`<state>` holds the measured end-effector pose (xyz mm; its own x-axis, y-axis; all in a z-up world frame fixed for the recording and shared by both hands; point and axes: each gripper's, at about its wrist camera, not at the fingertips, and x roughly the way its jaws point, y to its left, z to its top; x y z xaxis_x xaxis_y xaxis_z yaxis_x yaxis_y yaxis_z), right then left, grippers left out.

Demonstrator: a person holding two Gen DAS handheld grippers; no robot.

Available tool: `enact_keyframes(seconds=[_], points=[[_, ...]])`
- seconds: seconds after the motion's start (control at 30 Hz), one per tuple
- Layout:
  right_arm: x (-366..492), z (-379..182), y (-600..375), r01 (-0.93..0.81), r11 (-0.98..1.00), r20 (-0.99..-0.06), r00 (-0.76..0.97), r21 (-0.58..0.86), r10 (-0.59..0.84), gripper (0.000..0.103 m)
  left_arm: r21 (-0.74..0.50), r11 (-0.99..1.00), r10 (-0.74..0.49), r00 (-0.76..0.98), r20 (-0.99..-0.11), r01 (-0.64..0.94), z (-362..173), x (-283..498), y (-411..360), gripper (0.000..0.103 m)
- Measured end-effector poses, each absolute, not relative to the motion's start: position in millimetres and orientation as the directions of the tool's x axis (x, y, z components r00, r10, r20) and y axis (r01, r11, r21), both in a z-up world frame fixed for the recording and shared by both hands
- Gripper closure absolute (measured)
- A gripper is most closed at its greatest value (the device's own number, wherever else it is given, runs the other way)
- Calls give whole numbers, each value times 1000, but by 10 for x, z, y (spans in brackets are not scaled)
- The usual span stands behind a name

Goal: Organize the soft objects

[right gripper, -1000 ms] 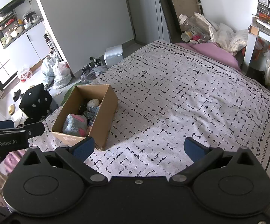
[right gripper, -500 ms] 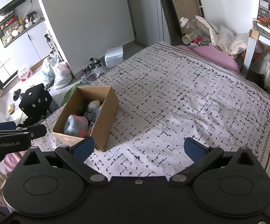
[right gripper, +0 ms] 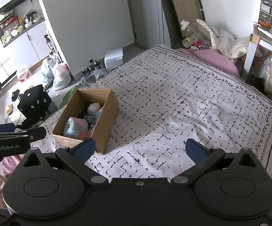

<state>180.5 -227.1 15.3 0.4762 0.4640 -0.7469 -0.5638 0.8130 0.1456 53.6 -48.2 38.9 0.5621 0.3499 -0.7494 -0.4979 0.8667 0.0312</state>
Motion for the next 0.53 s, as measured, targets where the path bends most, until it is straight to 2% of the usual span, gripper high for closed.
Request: enact_keyframes(seconds=[0.53], points=[[1750,261,-2262,-570,811,-695,530,131,485,0,-5,874,339,617,-710,-487,496,468,-482,12]])
